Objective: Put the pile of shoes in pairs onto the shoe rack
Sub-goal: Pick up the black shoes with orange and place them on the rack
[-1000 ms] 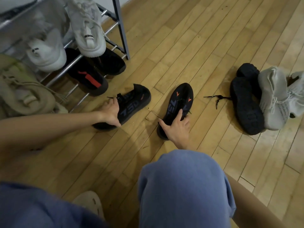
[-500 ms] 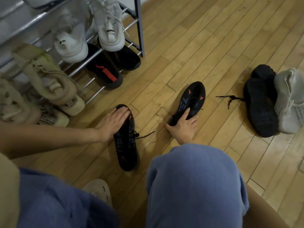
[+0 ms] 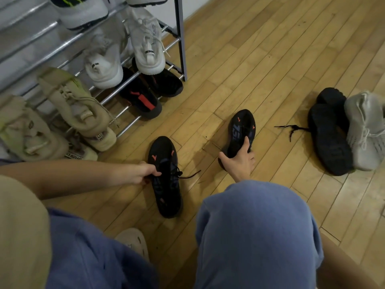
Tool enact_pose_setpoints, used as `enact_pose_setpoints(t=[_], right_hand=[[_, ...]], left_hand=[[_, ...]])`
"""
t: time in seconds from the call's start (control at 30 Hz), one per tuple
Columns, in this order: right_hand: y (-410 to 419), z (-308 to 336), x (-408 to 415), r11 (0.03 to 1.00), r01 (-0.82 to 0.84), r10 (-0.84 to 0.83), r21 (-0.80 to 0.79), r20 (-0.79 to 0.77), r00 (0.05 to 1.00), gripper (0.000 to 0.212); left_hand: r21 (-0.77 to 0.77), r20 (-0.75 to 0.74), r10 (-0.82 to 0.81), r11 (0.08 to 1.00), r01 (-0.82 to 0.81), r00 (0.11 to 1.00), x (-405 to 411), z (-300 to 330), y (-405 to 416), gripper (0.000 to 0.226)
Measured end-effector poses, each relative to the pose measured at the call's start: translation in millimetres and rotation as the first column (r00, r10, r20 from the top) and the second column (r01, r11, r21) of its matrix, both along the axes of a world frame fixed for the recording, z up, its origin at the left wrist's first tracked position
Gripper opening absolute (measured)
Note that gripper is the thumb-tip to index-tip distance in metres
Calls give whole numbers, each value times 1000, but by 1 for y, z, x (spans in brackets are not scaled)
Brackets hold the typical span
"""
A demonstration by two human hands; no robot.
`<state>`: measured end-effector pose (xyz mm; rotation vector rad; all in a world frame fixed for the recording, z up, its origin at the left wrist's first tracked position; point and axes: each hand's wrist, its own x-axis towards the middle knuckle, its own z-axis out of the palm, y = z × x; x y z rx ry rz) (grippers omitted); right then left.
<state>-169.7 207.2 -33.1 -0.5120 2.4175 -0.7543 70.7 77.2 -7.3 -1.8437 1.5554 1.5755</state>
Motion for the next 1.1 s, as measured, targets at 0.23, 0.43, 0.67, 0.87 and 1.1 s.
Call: enact_pose_setpoints(t=[0.23, 0.43, 0.67, 0.87, 1.1], right_hand=[[-8, 37, 2, 960, -100, 49, -262, -195, 980, 103], [-35, 87, -1, 820, -289, 91, -494, -386, 918, 102], [-68, 129, 21, 587, -547, 127, -597, -599, 791, 93], [-84, 155, 45, 376, -807, 289, -455, -770, 569, 87], [-114, 193, 87, 272, -914, 558, -302, -724, 405, 92]], left_hand=[[-7, -119, 108, 994, -110, 987, -34, 38, -12, 36], [-274, -313, 141, 934, -231, 939, -37, 110, -35, 24], [-559, -579, 11, 722, -407, 815, 2, 207, -35, 32], [-637, -643, 92, 487, -597, 761, 61, 243, -28, 31], [-588, -709, 310, 236, -774, 633, 125, 246, -52, 40]])
